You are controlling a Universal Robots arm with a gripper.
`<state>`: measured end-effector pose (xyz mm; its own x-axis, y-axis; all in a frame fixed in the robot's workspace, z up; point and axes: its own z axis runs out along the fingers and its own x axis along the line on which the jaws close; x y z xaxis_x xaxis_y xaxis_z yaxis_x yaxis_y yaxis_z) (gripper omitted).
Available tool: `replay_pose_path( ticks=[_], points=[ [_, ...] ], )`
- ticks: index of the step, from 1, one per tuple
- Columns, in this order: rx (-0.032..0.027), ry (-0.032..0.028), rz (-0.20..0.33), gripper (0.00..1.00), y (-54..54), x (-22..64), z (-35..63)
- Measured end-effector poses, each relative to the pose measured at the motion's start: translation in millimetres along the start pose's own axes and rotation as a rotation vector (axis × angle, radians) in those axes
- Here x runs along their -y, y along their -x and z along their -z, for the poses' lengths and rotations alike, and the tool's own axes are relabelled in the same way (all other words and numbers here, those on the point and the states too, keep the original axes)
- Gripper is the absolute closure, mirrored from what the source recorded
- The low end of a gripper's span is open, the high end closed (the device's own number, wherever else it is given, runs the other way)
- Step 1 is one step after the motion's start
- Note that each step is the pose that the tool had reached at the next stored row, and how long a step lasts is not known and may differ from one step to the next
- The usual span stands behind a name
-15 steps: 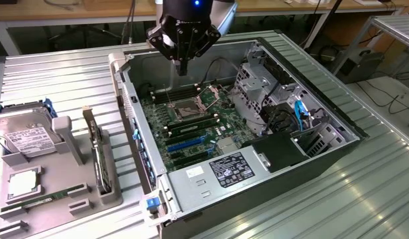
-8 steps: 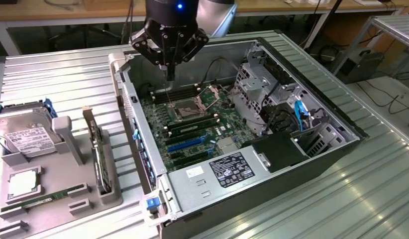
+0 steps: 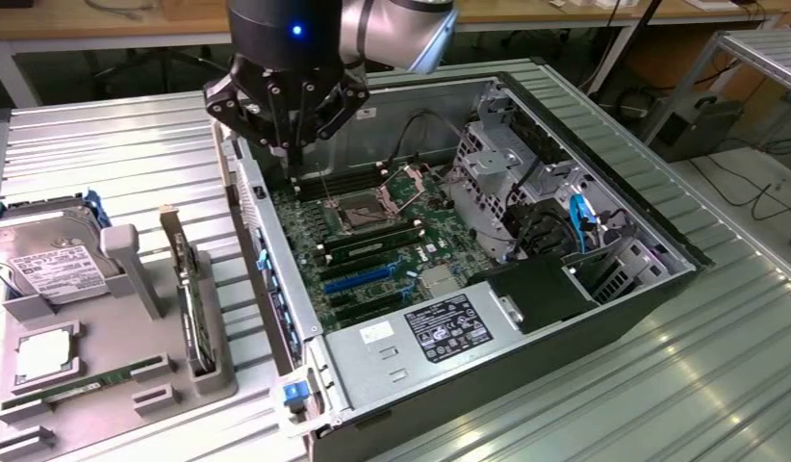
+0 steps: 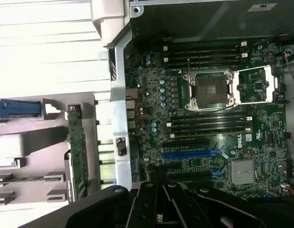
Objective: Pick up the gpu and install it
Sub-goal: 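Reach for the gpu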
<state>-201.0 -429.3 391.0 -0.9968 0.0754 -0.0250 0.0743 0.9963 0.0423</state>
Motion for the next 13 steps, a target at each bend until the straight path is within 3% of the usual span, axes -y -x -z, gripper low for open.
replay_pose_path(
  ticks=[3,7,13],
  points=[
    [0.0,-0.0003,0.0,0.89,-8.3,5.1,-0.8],
    [0.0001,-0.0016,0.0,0.89,-28.3,13.8,-3.2],
    [0.0002,-0.0053,0.0,0.89,-56.3,19.0,-7.3]
  ],
)
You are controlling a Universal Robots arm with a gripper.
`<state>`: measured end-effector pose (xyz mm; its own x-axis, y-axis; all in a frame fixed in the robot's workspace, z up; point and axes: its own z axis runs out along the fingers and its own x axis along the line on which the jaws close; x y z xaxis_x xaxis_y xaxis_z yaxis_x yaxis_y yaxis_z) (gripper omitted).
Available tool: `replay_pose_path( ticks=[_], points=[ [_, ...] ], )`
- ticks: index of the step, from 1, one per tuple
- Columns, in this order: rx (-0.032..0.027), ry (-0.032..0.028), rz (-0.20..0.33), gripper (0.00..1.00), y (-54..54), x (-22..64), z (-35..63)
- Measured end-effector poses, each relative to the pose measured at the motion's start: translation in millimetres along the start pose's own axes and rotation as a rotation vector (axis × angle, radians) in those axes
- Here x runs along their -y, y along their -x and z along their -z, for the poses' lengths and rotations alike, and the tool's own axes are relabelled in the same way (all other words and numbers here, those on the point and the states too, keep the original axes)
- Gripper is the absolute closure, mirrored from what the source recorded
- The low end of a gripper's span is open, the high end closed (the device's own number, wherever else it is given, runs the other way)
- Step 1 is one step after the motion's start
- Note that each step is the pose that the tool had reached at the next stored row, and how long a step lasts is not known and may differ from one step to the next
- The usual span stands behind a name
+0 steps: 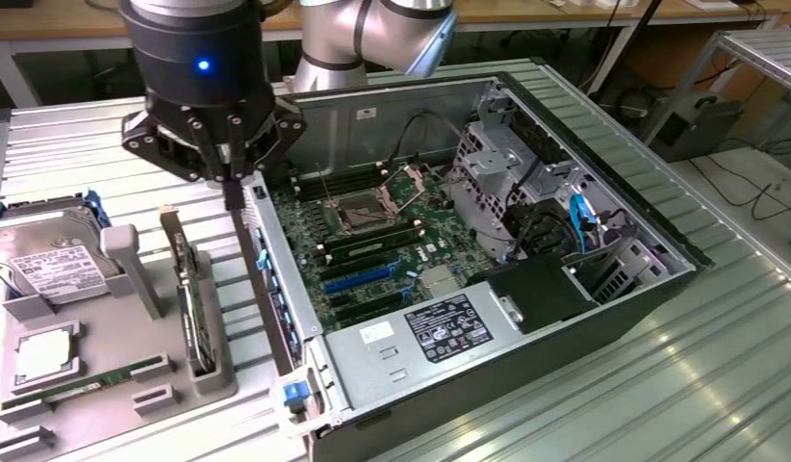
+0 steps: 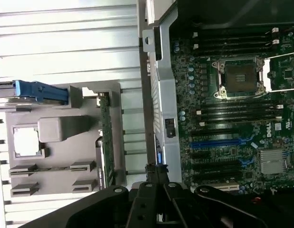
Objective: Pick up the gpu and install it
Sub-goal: 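Reach for the gpu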
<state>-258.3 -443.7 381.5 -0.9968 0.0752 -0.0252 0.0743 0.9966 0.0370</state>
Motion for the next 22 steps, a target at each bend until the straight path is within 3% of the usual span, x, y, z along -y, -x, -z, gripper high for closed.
replay_pose_path(
  ticks=[13,22],
  points=[
    [0.0007,-0.0084,0.0,0.89,-62.4,5.1,-17.7],
    [0.0007,-0.0084,0.0,0.89,-62.5,5.1,-17.9]
  ],
)
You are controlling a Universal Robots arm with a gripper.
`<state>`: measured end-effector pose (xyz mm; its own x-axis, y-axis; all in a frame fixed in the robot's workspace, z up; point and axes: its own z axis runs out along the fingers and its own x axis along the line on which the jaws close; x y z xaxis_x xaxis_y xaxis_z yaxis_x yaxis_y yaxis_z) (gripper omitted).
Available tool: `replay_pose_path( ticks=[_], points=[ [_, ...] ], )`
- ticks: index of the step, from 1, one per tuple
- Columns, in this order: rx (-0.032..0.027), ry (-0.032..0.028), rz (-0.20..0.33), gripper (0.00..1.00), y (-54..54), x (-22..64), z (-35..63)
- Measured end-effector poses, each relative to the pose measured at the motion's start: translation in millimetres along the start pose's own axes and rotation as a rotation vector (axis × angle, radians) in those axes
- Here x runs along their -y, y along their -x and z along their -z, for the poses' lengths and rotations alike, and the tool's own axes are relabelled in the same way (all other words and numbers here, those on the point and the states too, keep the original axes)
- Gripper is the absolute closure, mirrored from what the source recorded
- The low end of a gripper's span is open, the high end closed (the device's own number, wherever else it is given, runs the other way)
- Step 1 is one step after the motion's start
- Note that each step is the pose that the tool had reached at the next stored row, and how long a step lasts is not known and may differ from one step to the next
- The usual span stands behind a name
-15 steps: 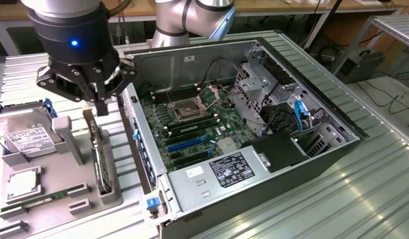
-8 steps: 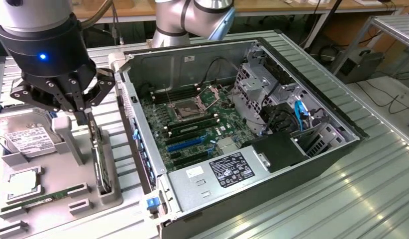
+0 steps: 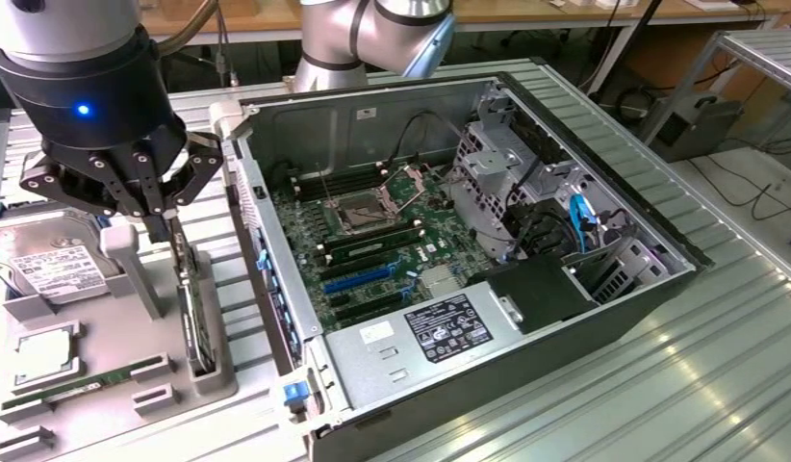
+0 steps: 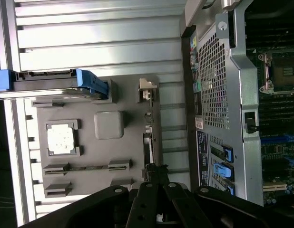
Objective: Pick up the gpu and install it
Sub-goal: 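Pick up the gpu and move the gpu toward the slot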
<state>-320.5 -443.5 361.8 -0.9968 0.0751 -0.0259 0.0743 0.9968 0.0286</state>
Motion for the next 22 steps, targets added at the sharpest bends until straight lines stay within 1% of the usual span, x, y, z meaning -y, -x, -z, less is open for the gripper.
replay_pose_path(
  ticks=[13,16,17,18,19,22],
  points=[
    [0.0001,0.0001,0.0,0.89,0.0,0.0,-0.6],
    [0.0,0.0,0.0,0.71,0.0,0.0,-0.6],
    [0.0001,0.0001,0.0,0.71,0.0,0.0,-0.7],
    [0.0003,-0.0004,0.0,0.64,0.0,0.0,-1.0],
    [0.0003,-0.0014,0.0,0.64,-0.1,0.1,-2.0],
    [0.0003,-0.0017,0.0,0.64,-0.8,0.3,-8.6]
  ],
)
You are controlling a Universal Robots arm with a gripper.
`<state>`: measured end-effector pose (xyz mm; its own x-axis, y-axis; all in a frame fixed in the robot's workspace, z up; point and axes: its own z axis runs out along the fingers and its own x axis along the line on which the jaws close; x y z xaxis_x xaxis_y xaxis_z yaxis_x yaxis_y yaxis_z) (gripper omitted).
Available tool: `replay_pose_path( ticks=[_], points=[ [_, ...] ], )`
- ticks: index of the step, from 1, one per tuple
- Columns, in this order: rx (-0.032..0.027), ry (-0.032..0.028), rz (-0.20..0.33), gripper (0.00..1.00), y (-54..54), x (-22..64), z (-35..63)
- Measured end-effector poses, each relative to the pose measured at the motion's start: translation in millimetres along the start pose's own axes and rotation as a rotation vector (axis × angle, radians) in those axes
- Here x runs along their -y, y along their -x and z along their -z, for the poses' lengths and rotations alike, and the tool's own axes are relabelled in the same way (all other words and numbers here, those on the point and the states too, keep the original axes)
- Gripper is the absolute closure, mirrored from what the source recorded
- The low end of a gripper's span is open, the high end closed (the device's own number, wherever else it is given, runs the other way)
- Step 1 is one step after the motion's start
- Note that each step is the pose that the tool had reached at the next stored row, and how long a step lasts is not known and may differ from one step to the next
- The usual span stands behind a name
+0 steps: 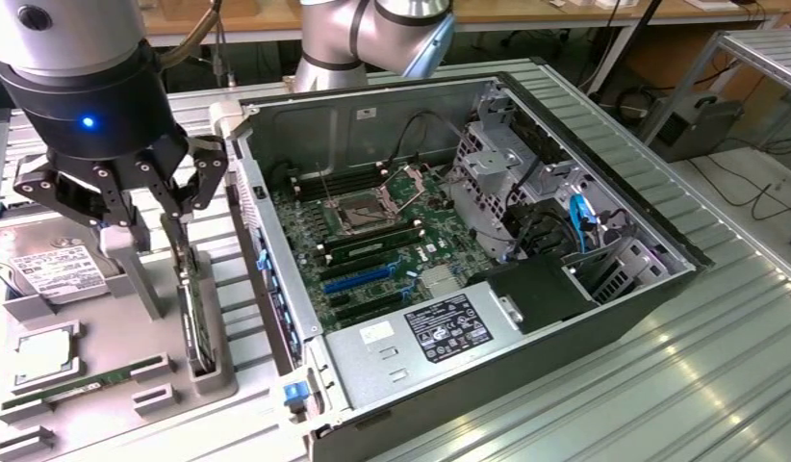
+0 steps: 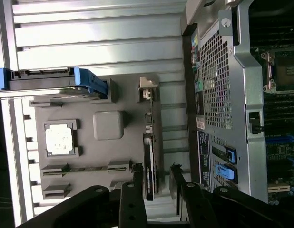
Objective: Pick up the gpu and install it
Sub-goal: 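Pick up the gpu and move the gpu toward the slot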
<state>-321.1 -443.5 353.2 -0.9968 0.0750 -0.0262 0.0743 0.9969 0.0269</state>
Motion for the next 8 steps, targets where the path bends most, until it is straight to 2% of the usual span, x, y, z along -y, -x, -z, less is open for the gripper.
replay_pose_path(
  ticks=[8],
  points=[
    [-0.0002,-0.0001,0.0,0.64,-3.6,0.7,-14.4]
  ],
)
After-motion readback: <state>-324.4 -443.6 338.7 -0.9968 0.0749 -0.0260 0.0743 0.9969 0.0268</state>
